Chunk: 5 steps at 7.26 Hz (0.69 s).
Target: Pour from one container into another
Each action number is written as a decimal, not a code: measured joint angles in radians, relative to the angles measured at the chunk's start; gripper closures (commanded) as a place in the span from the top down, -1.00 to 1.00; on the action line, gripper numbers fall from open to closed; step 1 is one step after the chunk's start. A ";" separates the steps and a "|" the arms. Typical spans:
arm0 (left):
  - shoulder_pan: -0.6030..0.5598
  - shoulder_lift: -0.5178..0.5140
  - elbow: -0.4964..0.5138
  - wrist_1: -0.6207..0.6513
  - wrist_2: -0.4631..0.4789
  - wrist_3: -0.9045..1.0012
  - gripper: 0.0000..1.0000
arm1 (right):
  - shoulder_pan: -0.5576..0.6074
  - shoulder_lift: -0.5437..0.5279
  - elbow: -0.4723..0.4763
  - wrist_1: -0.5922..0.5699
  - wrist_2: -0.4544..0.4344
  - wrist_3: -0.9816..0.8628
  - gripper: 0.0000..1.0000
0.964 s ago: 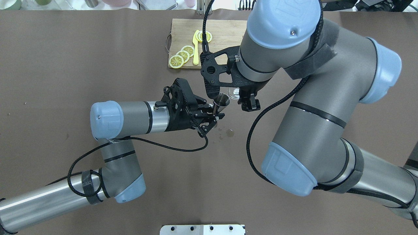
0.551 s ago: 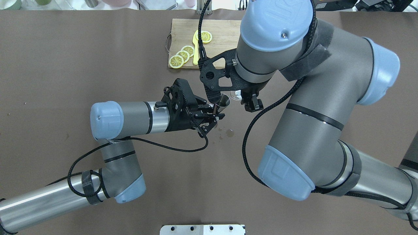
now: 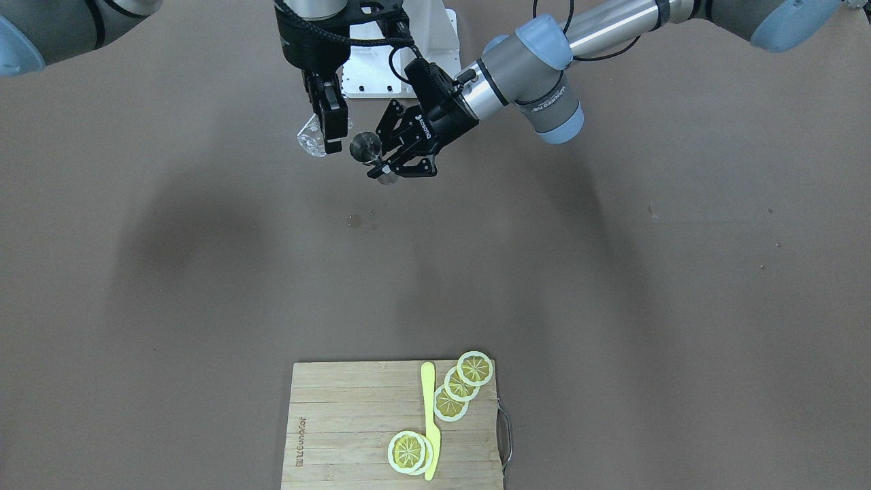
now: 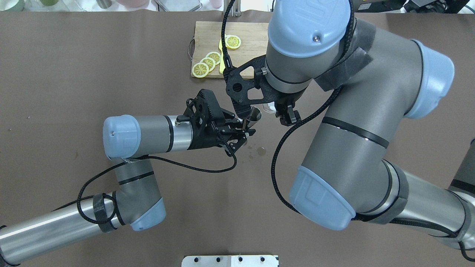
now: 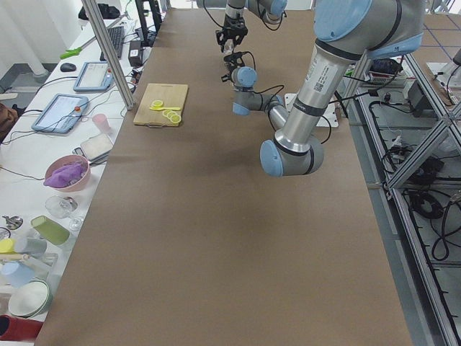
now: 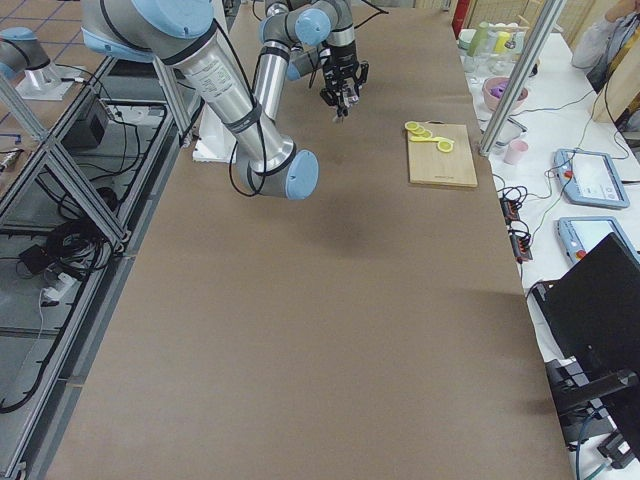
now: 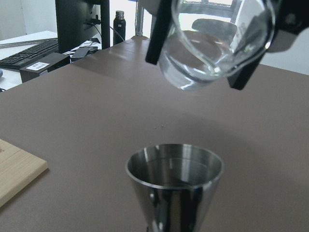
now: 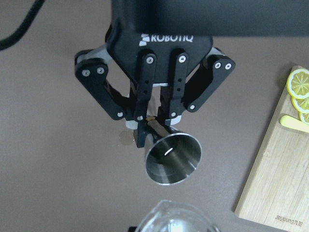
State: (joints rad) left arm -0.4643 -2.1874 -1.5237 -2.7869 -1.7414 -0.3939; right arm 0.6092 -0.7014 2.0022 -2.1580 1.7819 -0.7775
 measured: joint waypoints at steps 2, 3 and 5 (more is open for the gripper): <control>0.001 0.000 0.000 0.000 -0.001 0.000 -1.00 | -0.013 0.014 -0.010 -0.006 -0.005 -0.013 -1.00; 0.001 -0.001 0.000 0.000 -0.001 0.000 -1.00 | -0.016 0.017 -0.011 -0.014 -0.010 -0.030 -1.00; 0.001 -0.002 0.000 0.000 0.001 0.000 -1.00 | -0.022 0.021 -0.012 -0.029 -0.027 -0.059 -1.00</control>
State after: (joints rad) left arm -0.4633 -2.1894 -1.5233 -2.7866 -1.7409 -0.3942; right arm 0.5872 -0.6807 1.9901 -2.1871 1.7548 -0.8361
